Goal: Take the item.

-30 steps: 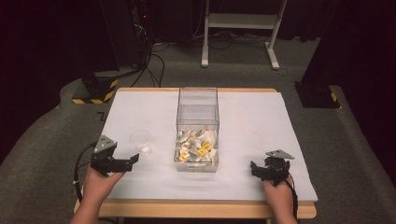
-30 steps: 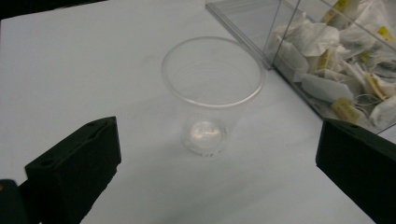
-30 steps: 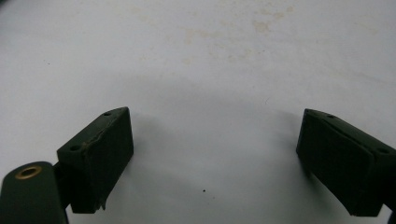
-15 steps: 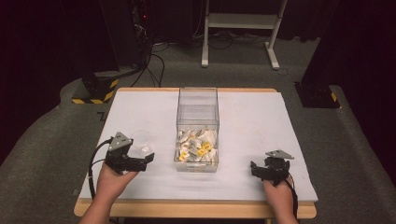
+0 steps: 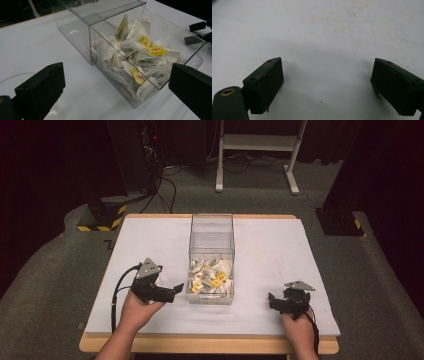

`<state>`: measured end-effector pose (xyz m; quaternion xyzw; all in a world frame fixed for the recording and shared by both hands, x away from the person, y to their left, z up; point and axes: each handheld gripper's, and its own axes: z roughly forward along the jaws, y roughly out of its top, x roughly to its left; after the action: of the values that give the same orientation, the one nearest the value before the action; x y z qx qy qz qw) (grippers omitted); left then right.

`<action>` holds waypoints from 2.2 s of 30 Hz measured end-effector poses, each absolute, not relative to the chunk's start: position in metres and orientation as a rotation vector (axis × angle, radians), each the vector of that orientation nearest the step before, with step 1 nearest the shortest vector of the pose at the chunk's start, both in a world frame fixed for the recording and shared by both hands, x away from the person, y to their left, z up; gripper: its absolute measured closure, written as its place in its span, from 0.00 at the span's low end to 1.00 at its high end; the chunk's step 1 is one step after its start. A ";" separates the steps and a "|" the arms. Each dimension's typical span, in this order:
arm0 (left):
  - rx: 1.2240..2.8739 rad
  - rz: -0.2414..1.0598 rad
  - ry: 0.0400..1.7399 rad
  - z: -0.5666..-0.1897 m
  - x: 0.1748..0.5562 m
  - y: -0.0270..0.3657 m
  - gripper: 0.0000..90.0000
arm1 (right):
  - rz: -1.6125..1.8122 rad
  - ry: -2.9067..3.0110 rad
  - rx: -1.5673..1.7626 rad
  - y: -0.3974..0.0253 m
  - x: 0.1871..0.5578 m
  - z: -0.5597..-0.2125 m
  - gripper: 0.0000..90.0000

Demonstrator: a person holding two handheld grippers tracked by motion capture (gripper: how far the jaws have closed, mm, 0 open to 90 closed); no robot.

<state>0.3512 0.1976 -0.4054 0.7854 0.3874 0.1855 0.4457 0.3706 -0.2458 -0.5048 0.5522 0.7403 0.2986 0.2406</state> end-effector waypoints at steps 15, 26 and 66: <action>1.979 0.399 0.875 -0.405 0.361 0.163 0.04 | 0.819 2.027 1.512 -0.246 0.371 -0.505 0.12; 2.026 0.361 0.817 -0.404 0.371 0.138 0.10 | 0.818 2.025 1.512 -0.246 0.371 -0.505 0.12; 2.270 0.238 0.895 -0.425 0.406 0.107 0.62 | 0.820 2.024 1.507 -0.246 0.370 -0.505 0.13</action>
<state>0.4060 0.1066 -0.4249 0.8713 0.3435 0.0914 0.3384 0.3698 -0.2456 -0.5048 0.5511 0.7402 0.2999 0.2418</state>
